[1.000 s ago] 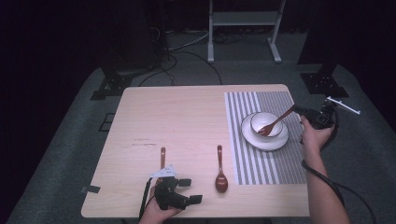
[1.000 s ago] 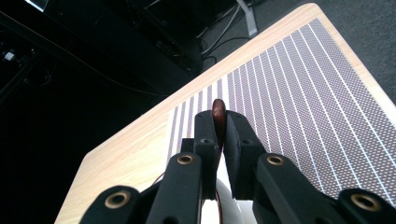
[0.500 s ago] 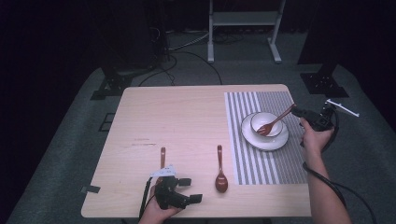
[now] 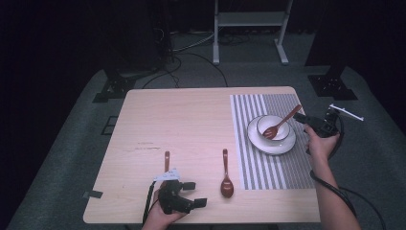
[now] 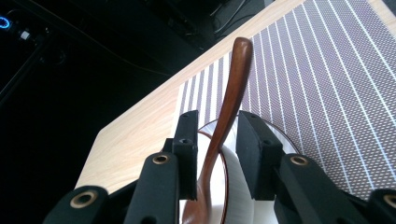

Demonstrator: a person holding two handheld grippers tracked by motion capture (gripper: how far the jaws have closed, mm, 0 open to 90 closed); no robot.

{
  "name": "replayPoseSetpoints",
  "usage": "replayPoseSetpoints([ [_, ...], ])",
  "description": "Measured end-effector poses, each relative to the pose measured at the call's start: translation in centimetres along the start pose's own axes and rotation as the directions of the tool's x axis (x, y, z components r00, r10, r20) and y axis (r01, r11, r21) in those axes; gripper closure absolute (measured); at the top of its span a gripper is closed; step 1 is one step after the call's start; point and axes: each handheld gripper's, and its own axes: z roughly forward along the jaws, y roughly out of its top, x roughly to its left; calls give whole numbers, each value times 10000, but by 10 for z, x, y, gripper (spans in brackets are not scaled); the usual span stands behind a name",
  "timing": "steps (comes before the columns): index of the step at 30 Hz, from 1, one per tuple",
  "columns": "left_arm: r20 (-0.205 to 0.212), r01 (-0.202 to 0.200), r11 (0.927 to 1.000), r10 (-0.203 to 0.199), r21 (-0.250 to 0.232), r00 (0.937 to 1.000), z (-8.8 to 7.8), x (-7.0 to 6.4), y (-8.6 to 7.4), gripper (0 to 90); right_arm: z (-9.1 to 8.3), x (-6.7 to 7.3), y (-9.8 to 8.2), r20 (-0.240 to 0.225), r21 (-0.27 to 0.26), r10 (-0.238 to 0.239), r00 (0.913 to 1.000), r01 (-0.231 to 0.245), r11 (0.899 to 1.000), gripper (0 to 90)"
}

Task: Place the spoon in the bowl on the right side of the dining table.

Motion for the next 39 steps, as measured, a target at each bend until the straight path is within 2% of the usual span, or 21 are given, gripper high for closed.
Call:
replayPoseSetpoints([
  [16,-73,-102,9999,102,-57,9999,-3,-2,0,4,-3,2,-18,-282,560,-490,9984,505,9971,586],
  [30,-52,-183,9998,182,-60,9998,-4,-4,1,4,-20,10,-32,-642,669,-894,9939,937,9934,538],
  [39,-25,-177,9998,177,-31,9998,-3,-4,0,4,-28,17,-43,-769,942,-1244,9893,1314,9868,521],
])
